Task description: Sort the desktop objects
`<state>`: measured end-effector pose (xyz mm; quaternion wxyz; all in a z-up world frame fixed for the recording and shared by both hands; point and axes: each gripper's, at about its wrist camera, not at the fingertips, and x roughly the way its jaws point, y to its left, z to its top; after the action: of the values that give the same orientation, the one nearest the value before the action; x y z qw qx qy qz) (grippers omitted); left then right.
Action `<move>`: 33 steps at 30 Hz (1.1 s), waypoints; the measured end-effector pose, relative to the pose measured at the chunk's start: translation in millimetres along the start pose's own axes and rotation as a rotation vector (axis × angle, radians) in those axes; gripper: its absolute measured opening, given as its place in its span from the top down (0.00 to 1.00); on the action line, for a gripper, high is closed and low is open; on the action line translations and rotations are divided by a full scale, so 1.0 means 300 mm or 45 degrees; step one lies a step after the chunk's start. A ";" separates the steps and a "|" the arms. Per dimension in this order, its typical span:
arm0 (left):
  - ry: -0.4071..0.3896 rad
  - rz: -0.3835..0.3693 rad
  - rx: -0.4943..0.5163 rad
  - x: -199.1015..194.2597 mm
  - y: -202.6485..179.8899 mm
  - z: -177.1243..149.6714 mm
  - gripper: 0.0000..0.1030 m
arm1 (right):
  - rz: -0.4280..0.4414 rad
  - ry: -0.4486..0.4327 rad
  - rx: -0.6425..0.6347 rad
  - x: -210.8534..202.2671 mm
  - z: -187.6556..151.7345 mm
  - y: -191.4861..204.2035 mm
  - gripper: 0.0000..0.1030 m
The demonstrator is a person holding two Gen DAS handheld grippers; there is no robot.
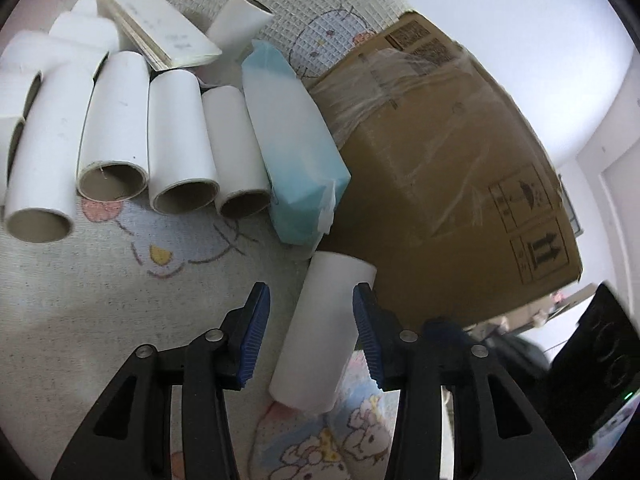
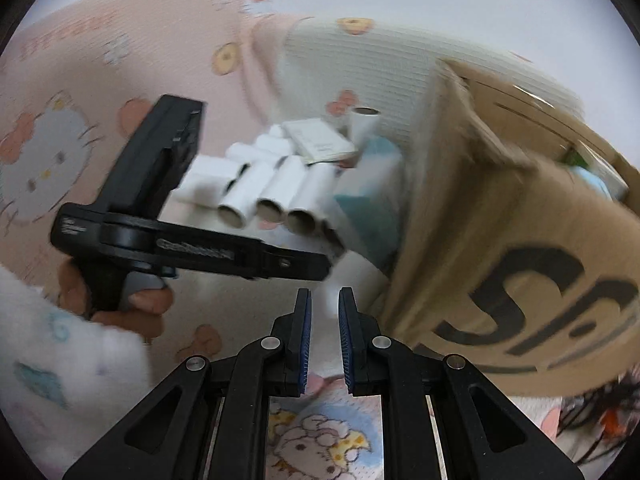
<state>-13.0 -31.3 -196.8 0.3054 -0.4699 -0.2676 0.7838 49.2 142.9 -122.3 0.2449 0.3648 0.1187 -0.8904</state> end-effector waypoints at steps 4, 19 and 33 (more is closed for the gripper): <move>0.031 -0.074 -0.049 0.028 0.011 0.009 0.49 | -0.055 0.079 -0.070 0.062 -0.038 0.031 0.89; 0.126 -0.083 -0.208 0.059 0.101 -0.028 0.57 | -0.165 -0.017 -0.320 0.166 -0.061 0.151 0.89; 0.041 -0.026 -0.256 -0.014 0.169 0.028 0.59 | -0.067 -0.086 -0.314 0.168 -0.022 0.143 0.89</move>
<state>-30.5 -69.5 -226.6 0.2689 -0.5081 -0.3445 0.7422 44.6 91.3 -164.1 0.2685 0.2984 0.2286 -0.8869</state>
